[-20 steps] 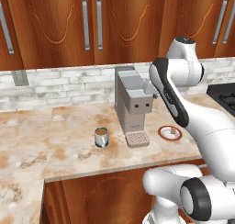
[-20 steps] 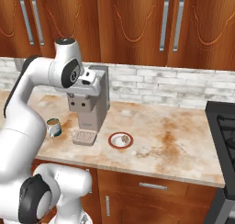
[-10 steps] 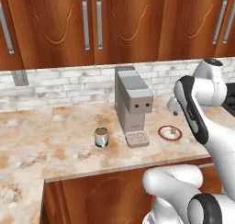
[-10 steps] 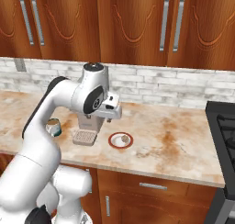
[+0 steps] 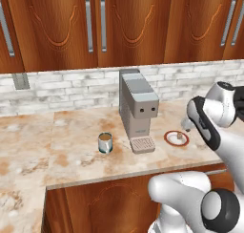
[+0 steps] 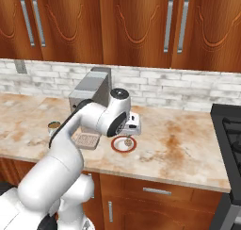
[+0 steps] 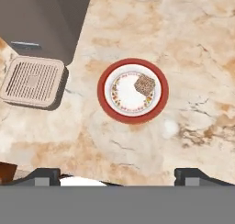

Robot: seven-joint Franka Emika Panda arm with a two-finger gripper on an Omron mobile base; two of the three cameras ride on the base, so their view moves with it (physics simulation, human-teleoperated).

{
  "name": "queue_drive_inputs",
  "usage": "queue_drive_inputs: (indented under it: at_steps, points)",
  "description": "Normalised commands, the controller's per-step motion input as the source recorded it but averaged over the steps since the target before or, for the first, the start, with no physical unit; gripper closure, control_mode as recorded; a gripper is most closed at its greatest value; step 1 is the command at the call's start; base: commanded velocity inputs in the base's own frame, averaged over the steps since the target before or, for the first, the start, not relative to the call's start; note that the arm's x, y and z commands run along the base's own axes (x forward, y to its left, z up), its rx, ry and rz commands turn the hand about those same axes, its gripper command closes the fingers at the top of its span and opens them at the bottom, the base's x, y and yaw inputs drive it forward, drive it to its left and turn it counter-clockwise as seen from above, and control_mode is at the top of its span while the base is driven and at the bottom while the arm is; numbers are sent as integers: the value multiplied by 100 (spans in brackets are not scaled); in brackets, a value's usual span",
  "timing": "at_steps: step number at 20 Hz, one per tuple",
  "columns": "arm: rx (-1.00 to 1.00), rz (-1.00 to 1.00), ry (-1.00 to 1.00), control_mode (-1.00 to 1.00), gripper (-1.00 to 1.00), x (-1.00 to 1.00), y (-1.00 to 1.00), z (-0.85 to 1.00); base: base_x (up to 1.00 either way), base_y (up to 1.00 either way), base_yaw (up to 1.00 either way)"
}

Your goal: Take a sugar cube from the saucer and place it inside the coffee. Then, grab milk from the fridge and place it next to the coffee on the counter to sweeten the coffee.

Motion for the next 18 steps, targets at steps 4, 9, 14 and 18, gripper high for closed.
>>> queue_drive_inputs:
  at_steps: [4,9,14,18]
  points:
    - [0,16,0,-100,-100,47,-28,-64,0,0,0]
    - [0,18,0,-100,-100,36,-1,-47,0,0,0]
    - [0,14,0,-100,-100,30,-4,-32,0,0,0]
    - [0,2,0,-100,-100,33,-5,-11,0,0,0]
